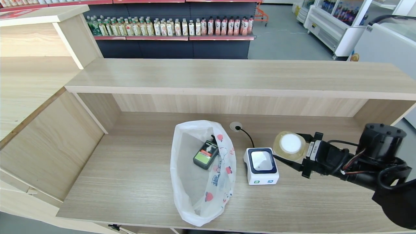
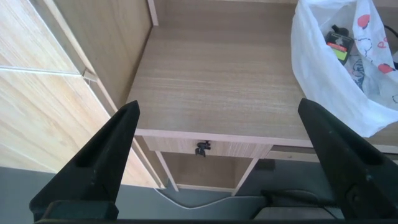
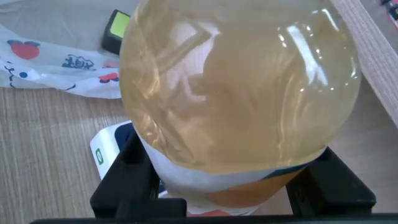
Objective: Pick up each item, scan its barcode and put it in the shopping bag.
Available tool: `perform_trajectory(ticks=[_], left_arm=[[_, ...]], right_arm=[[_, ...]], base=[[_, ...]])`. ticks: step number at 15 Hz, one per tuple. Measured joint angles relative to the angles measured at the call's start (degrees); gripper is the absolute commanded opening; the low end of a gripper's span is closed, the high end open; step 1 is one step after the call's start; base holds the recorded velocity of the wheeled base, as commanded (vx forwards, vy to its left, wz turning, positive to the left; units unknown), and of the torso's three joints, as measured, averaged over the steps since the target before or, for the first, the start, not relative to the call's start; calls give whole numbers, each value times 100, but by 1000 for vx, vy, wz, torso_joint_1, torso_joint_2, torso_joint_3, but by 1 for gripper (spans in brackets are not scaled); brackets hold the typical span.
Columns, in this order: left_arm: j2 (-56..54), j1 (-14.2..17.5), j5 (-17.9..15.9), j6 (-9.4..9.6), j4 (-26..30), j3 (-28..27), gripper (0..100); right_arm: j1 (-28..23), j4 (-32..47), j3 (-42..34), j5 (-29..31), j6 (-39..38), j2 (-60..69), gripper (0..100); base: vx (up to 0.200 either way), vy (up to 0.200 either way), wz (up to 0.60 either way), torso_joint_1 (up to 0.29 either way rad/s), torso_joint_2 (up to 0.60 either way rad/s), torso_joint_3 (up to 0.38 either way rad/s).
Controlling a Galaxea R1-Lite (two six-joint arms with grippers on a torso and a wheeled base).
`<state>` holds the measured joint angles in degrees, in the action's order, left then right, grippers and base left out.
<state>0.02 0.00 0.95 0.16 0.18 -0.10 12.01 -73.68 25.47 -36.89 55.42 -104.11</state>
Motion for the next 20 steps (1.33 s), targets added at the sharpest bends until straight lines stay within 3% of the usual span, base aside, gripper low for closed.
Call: perform_trajectory(ticks=[9, 14, 20], left_arm=[[0, 0, 0, 2, -2, 0, 100], [0, 0, -2, 2, 0, 0, 100], [0, 0, -2, 0, 0, 0, 100]], right_arm=[[-267, -507, 680, -1353, 26, -1296, 0], [-304, -518, 1196, -1787, 116, -1694, 0], [-347, -646, 1386, -1875, 118, -1976, 0]], base=[[0, 0, 0, 0, 0, 0], [0, 0, 0, 0, 0, 0], [0, 0, 0, 0, 0, 0]])
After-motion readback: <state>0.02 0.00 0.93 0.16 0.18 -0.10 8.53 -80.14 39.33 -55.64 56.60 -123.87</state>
